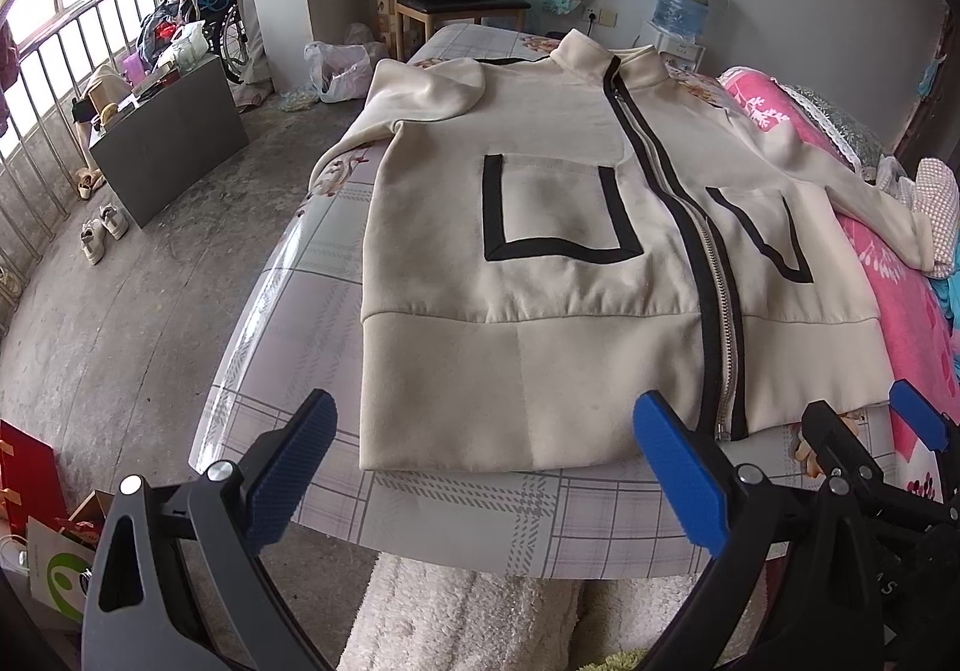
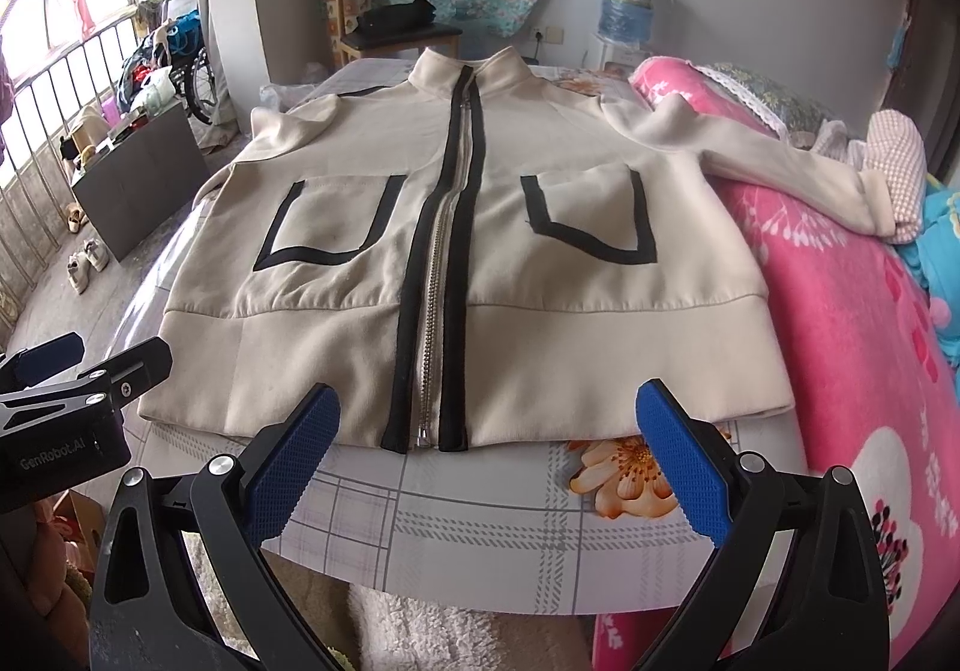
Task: Fold large clothes
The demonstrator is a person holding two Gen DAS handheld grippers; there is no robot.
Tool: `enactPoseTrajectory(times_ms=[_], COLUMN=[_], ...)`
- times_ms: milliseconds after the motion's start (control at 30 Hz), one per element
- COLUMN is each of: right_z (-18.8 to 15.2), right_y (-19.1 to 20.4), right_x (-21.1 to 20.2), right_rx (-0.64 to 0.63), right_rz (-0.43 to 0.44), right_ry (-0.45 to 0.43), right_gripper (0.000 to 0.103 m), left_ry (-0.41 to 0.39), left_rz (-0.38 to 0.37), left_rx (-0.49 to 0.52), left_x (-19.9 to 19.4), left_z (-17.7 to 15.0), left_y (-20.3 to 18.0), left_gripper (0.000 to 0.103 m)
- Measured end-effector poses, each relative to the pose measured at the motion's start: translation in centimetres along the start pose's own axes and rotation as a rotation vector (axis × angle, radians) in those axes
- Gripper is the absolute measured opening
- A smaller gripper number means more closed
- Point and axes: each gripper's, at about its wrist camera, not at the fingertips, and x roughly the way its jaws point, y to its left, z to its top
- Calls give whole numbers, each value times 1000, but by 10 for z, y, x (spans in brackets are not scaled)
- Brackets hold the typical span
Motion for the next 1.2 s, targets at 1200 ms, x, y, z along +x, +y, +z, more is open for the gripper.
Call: enactPoseTrajectory(times_ms=[1200], right_z=[123], right_y=[81], right_x=[97], right_rx=[-263], right_rz=[193], right_ry=[-98], right_gripper=[95], left_ry=[-63], left_rz=[-212], left_rx=[-308], left_x=[86], left_z=[101], left_y=[147], left_gripper=[97])
